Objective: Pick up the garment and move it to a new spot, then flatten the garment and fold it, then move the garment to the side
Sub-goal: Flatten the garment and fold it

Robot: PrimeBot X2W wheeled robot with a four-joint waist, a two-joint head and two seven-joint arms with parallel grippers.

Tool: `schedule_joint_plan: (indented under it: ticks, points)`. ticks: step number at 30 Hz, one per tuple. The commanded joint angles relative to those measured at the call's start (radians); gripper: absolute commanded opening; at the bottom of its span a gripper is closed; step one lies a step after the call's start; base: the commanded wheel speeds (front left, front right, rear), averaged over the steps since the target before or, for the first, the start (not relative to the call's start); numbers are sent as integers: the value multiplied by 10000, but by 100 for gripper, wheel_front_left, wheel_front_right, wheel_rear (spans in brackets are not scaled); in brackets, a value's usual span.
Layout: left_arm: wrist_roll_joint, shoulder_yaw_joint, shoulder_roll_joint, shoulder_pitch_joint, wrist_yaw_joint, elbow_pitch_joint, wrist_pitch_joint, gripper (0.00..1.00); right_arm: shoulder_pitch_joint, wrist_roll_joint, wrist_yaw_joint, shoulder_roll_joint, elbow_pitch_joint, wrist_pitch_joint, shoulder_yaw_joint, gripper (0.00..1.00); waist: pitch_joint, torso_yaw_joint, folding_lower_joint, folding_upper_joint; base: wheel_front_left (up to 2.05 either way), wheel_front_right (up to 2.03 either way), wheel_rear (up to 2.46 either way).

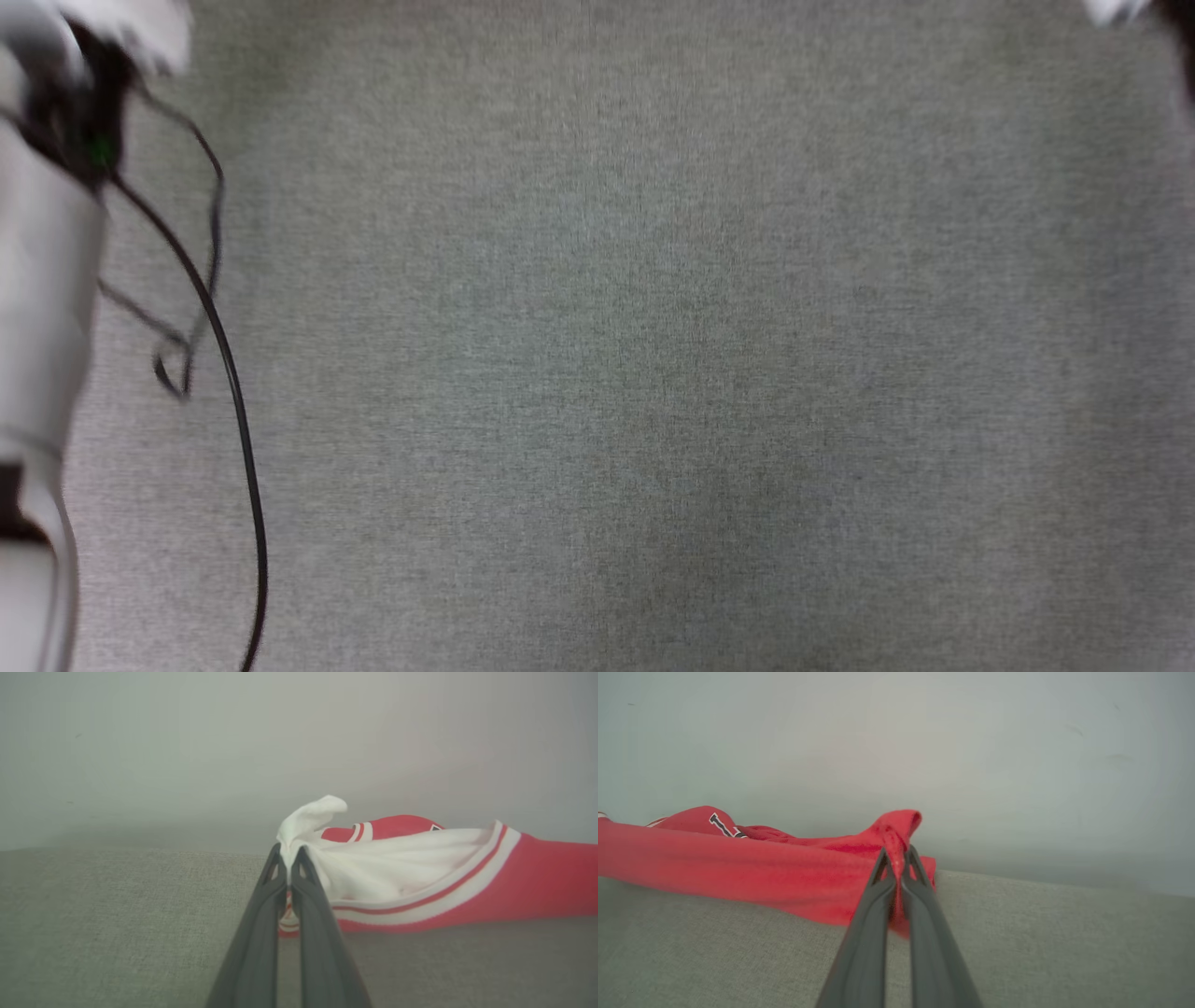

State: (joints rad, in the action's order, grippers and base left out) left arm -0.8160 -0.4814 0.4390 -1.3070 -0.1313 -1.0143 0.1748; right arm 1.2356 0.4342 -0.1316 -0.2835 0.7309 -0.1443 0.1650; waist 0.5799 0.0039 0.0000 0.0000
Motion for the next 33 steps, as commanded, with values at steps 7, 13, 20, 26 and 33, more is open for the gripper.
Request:
schedule_joint_plan:
  ticks: [7, 13, 20, 26, 33]
  points:
    - [-901, -332, 557, 3149, 19, 1238, 249, 0, -2990, 840, 20, -293, -701, 631, 495, 0, -1416, -22, 0, 0, 0, 0, 0]
    - [-1364, -245, 982, 5334, 130, 1999, 361, 0, -4929, 1204, 22, -532, -1270, 592, 509, 0, -2383, -87, 0, 0, 0, 0, 0]
    - [-1606, -142, 1363, 7749, 975, 3389, 507, 0, -7113, 1245, 34, -755, -2132, 441, 43, 0, -3615, -99, 0, 0, 0, 0, 0]
    - [-2085, 101, 1666, 9903, 2075, 5217, 351, 0, -9127, 1126, 35, -689, -3207, -70, -577, 0, -4506, -85, 0, 0, 0, 0, 0]
    - [-2512, 257, 2167, 12227, 3341, 7410, 51, 0, -11463, 678, 48, -196, -4751, -715, -1568, 0, -5228, -49, 0, 0, 0, 0, 0]
